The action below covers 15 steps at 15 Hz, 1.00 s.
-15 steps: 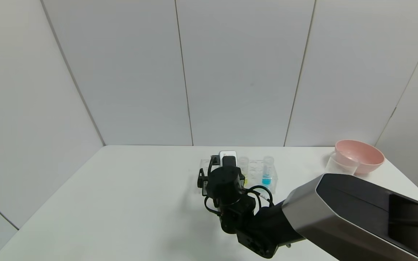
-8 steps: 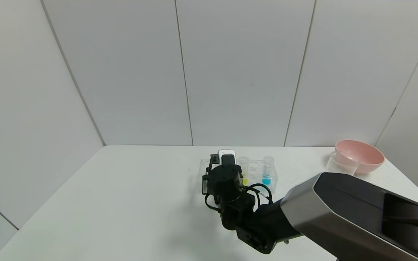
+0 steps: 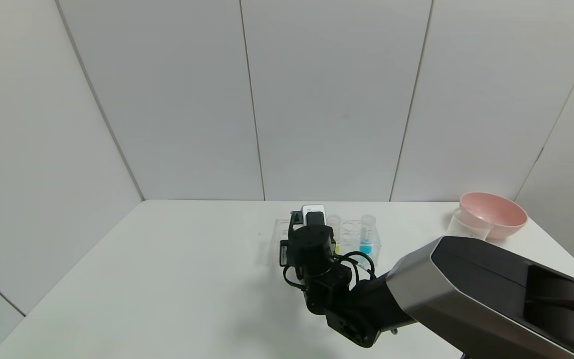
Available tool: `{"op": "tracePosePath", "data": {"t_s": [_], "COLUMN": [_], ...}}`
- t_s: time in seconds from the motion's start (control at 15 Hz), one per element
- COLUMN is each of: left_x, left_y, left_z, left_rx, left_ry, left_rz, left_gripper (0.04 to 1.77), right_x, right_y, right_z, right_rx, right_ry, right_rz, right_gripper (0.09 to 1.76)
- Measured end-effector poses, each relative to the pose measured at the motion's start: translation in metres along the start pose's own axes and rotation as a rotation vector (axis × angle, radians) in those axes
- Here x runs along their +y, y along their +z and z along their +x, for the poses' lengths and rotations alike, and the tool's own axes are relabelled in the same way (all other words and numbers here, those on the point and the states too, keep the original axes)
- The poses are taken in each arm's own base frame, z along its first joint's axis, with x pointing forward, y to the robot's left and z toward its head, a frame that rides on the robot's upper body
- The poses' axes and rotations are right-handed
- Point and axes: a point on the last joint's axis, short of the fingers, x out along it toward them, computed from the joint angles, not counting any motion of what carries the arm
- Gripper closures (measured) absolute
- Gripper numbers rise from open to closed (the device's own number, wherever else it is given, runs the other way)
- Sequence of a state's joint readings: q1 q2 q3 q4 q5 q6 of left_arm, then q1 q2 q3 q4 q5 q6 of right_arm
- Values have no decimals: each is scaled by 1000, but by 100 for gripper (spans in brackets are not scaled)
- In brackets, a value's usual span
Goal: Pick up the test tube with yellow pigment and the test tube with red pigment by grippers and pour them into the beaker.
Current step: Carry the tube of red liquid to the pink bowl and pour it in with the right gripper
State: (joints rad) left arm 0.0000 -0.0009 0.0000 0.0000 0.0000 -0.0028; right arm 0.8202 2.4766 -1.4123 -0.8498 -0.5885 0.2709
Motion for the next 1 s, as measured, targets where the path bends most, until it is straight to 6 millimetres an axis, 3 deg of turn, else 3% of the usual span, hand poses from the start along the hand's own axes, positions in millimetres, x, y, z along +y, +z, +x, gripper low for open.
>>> {"op": "tracePosePath", "data": {"t_s": [0.4, 1.0], "left_x": [0, 0], "left_y": [0, 0], "left_z": [0, 0], "left_rx": [0, 0], "left_ry": [0, 0], "left_rz": [0, 0], "left_gripper": [5, 5], "right_x": [0, -3], "right_y": [8, 76], "right_z": [-2, -17], "right_rx": [-14, -142], "right_ry": [10, 18], "right_rz": [-32, -27], "right_gripper": [134, 134]}}
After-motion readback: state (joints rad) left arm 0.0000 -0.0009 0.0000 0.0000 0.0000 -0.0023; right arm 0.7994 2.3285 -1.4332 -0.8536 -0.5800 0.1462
